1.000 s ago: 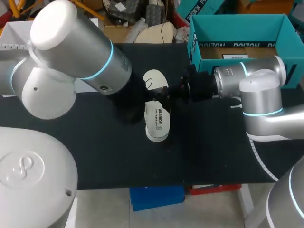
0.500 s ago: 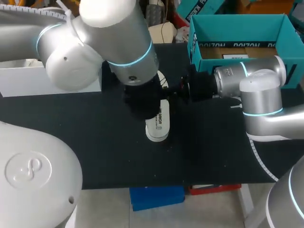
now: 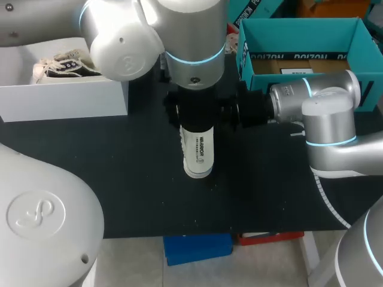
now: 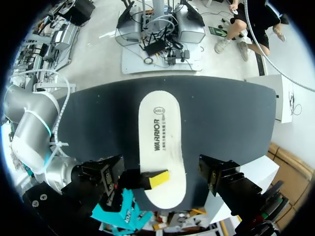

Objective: Take the shoe out of the shoebox, open the shoe tongue, remove and reinsert the insole, then place the shoe into the shoebox

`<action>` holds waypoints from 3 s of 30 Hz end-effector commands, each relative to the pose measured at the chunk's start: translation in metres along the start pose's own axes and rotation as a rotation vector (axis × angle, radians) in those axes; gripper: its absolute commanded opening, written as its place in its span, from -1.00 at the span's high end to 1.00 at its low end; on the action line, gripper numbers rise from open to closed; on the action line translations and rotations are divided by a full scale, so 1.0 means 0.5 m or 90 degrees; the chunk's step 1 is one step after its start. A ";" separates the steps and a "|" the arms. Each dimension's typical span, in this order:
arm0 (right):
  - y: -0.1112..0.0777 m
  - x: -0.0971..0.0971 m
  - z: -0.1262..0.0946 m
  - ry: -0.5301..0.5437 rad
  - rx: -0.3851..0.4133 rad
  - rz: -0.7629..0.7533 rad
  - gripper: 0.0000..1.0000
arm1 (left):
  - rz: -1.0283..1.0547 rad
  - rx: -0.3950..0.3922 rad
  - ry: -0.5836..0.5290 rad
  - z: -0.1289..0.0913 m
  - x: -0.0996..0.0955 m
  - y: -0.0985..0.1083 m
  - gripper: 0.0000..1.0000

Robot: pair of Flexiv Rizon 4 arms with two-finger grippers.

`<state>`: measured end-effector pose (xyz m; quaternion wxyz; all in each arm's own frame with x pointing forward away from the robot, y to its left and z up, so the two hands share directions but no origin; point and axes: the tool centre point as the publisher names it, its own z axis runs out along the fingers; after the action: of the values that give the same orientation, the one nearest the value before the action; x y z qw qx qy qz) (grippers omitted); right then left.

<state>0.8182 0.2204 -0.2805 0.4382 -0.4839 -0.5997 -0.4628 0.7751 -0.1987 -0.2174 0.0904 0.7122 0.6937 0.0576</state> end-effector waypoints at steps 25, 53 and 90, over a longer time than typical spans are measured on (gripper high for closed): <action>-0.001 0.001 0.002 -0.002 -0.001 0.001 1.00 | -0.028 0.014 -0.011 0.060 0.023 0.249 -1.00; -0.001 0.001 0.002 -0.002 -0.001 0.001 1.00 | -0.021 0.027 -0.025 0.022 0.045 0.080 -1.00; -0.001 0.001 0.002 -0.002 -0.001 0.001 1.00 | 0.055 0.073 -0.515 0.011 0.145 -0.080 -1.00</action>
<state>0.8182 0.2204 -0.2804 0.4382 -0.4839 -0.5997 -0.4628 0.7435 -0.1399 -0.2267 0.1970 0.7469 0.6212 -0.1319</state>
